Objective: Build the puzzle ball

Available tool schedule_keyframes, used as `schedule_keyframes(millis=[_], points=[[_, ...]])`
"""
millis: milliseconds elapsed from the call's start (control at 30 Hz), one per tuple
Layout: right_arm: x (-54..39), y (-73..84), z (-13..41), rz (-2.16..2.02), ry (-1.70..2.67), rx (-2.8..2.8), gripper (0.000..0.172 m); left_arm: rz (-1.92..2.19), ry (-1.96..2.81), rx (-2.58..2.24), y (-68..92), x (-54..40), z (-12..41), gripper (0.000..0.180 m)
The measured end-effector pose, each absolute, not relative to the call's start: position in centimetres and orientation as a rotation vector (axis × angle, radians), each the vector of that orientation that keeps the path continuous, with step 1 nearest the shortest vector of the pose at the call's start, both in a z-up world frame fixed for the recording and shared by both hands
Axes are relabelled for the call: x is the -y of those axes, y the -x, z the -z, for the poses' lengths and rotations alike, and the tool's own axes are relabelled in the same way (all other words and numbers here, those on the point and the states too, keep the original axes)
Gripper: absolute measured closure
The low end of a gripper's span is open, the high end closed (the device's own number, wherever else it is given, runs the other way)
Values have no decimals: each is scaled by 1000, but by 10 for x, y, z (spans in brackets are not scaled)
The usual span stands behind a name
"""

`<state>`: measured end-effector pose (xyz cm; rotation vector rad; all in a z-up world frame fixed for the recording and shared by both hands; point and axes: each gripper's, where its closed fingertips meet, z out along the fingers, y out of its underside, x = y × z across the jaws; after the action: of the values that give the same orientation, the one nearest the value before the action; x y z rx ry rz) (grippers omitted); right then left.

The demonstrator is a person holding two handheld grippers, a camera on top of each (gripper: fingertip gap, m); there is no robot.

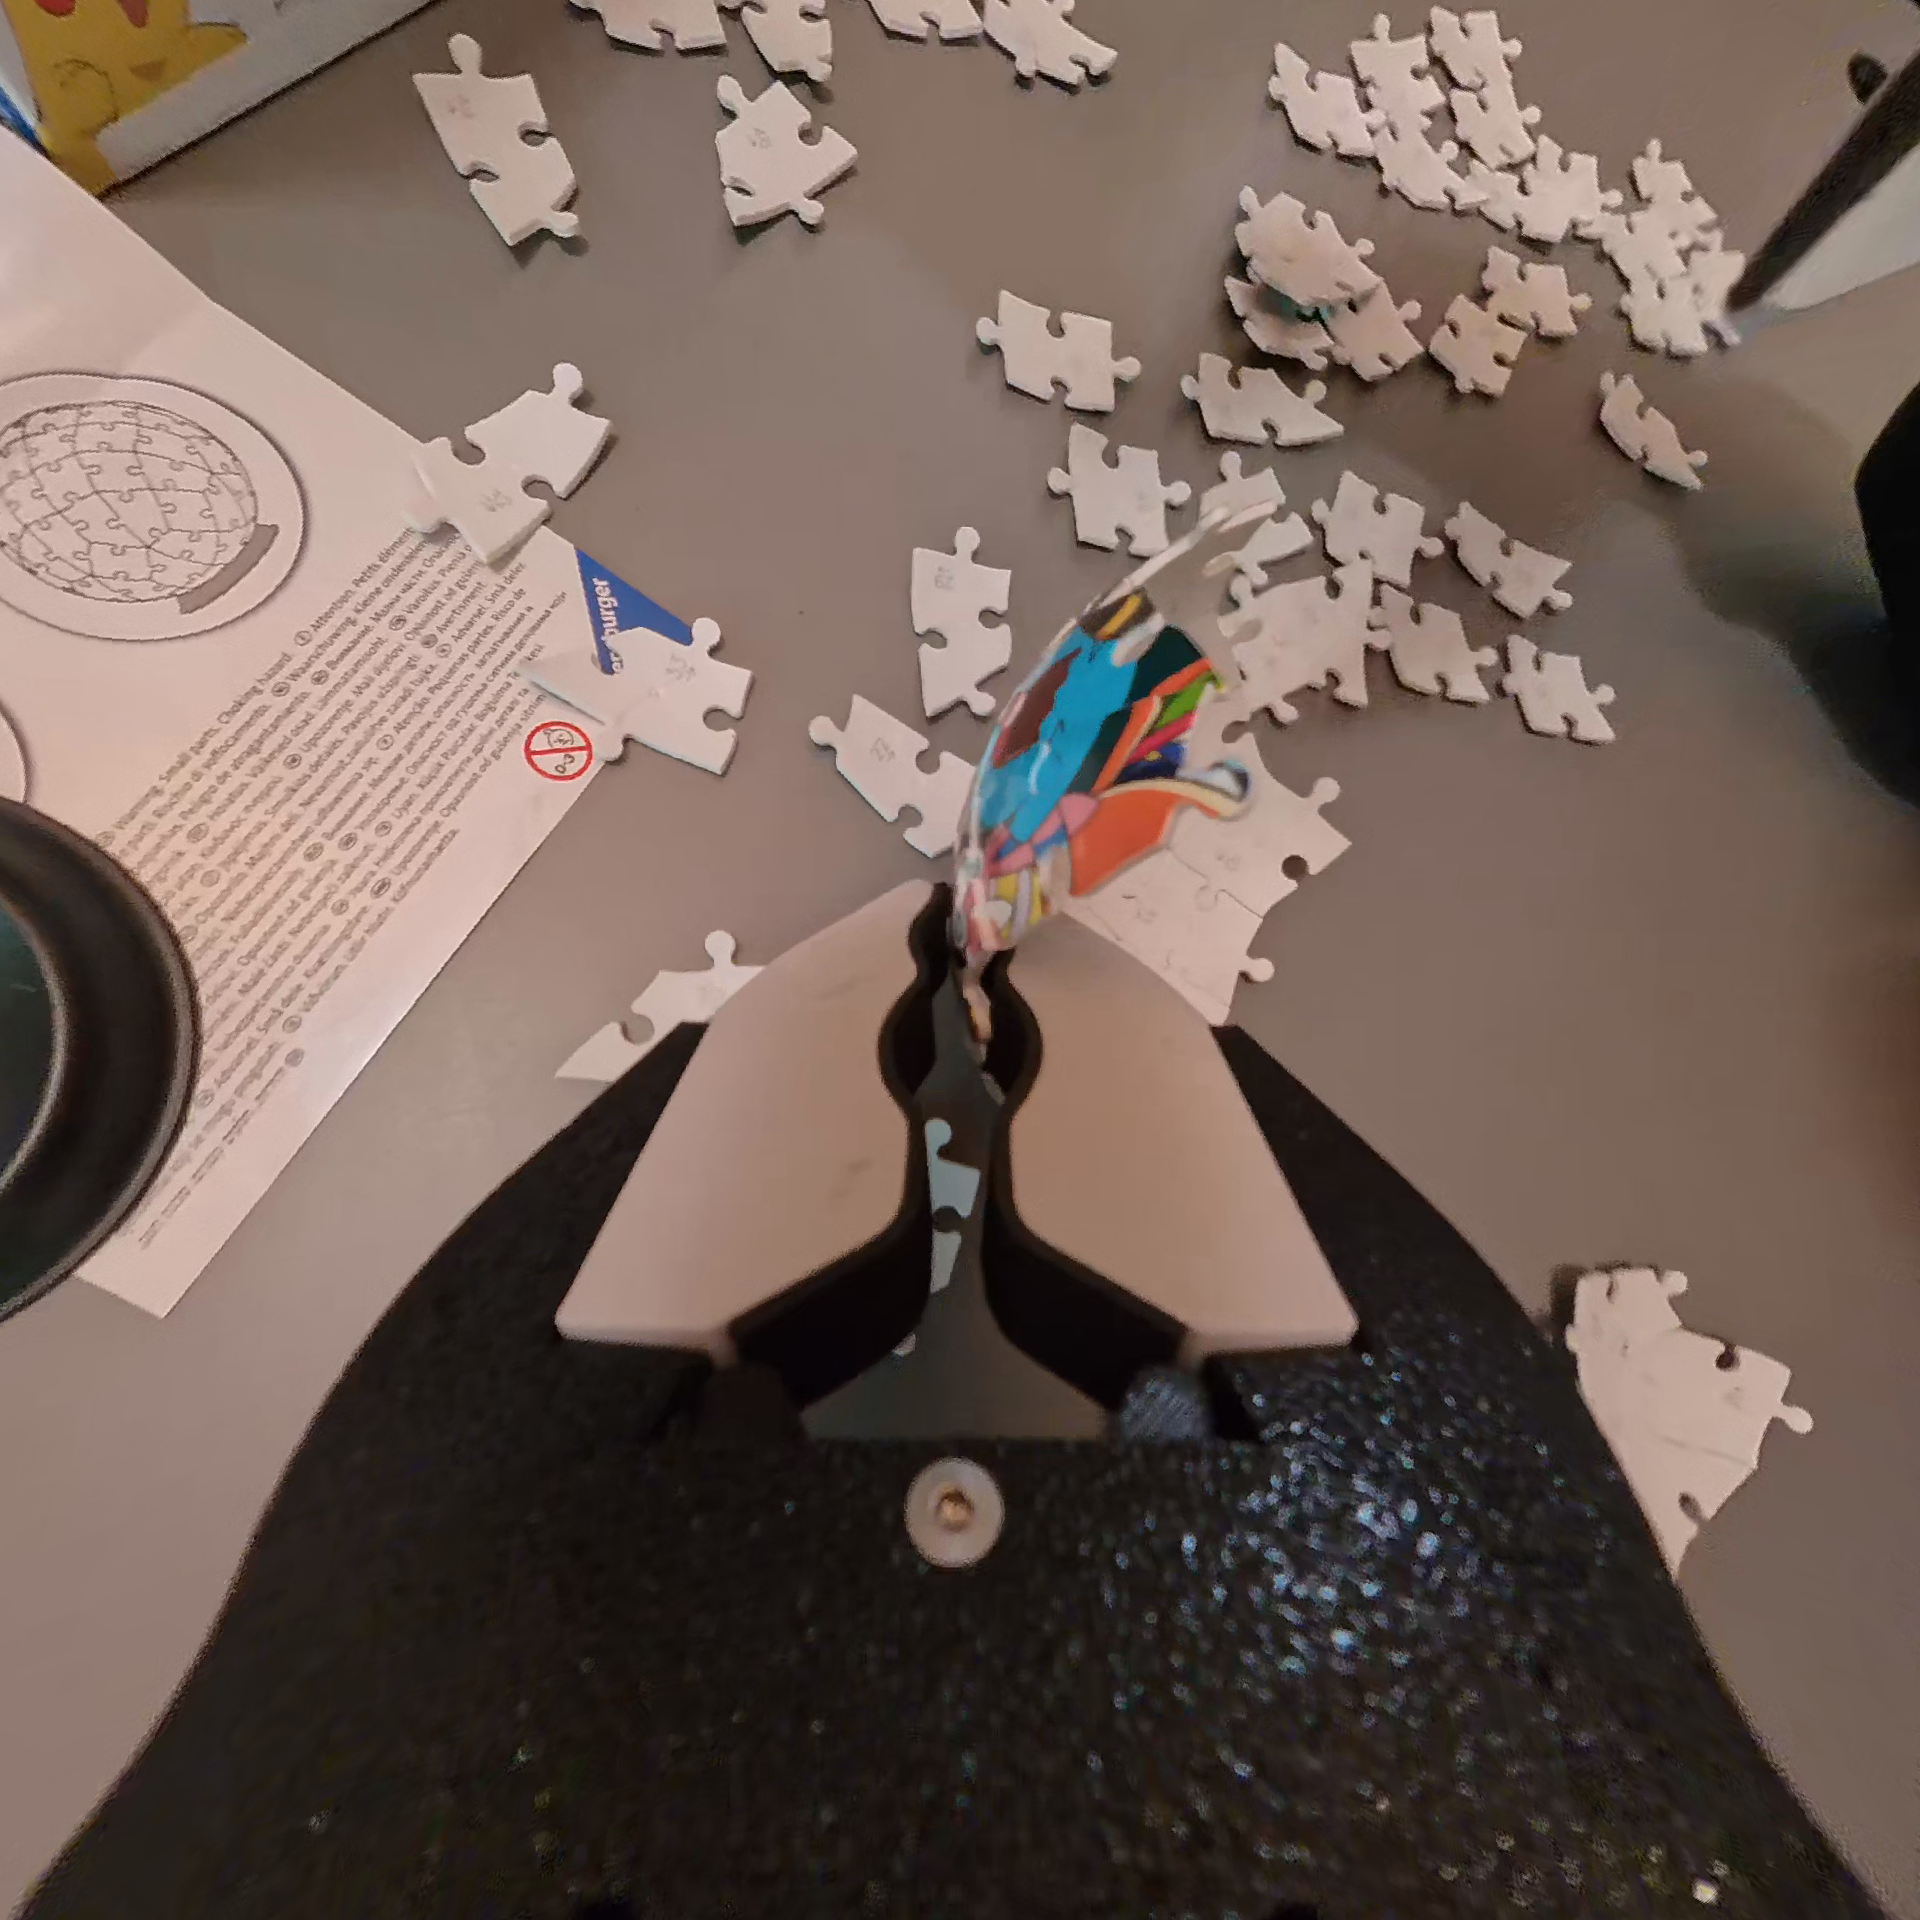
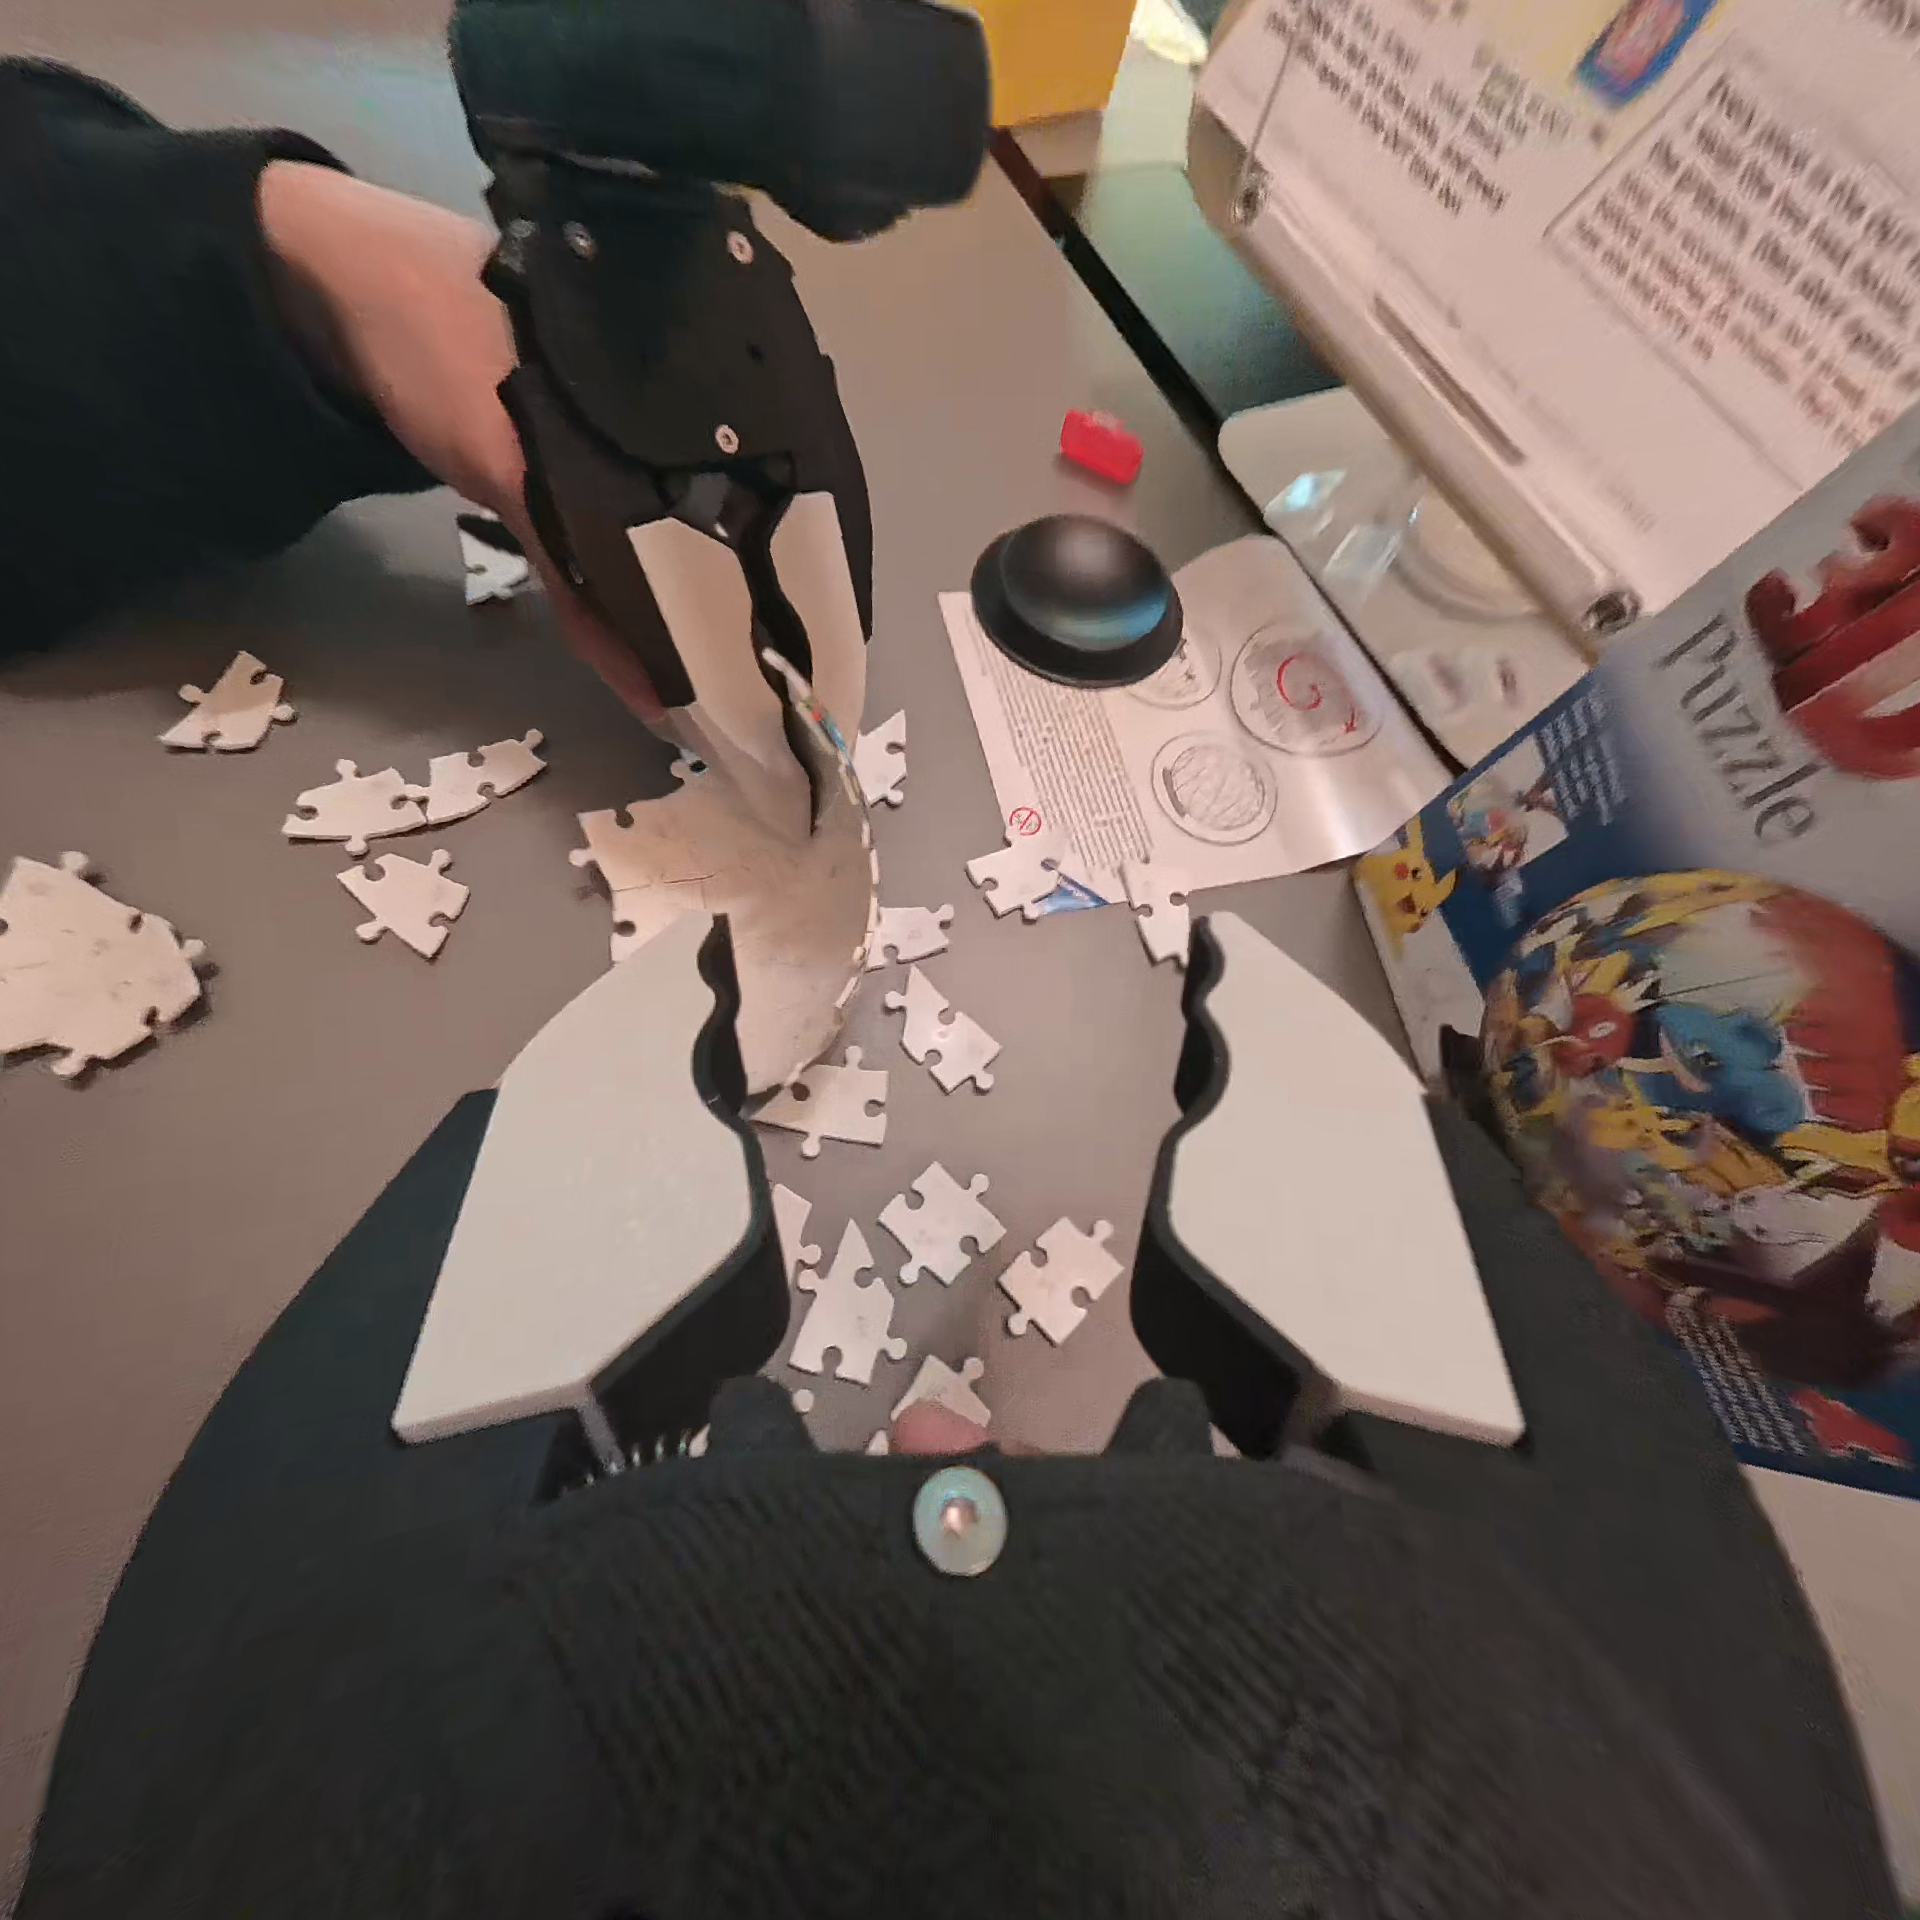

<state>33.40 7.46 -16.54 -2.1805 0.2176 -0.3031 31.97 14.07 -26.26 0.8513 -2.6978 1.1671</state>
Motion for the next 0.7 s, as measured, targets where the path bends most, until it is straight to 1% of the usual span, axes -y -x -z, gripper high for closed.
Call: schedule_keyframes(millis=[200,433,600,700], points=[[-64,-293,169,319,2063,-264,102,-1114,-765,2732,-311,-152,259,177],[24,-257,227,344,2237,-556,101,-1061,-657,2727,-297,-151,259,177],[56,-221,255,344,2280,-649,103,-1044,-547,2724,-281,-140,253,177],[67,-219,262,371,2289,-682,103,-1040,-508,2713,-270,-131,250,177]])
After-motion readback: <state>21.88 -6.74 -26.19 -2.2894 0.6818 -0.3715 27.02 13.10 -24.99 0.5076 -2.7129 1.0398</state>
